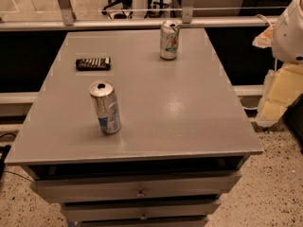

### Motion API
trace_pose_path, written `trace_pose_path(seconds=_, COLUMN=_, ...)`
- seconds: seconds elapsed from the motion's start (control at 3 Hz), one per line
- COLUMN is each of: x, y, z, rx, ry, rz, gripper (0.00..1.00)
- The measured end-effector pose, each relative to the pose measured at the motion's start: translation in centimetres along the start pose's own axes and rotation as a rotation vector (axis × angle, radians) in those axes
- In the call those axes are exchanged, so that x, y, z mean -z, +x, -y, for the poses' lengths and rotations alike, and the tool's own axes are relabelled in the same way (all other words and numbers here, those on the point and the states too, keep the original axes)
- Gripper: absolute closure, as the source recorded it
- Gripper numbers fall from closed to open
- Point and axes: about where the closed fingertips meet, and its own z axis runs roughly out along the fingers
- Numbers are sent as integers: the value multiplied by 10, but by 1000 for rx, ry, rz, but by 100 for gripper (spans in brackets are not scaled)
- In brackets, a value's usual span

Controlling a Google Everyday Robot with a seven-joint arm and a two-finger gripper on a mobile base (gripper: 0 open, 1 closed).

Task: Knock 7up can over

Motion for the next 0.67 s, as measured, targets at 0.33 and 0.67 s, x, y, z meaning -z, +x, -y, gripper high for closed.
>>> trace_pose_path(seconds=0.33, x=0, y=0, z=0, rx=0, ry=0, rz=0, gripper=0)
trace_pose_path(seconds=0.67, x=-4, y=2, z=8, rx=0, ry=2, rz=41, gripper=0)
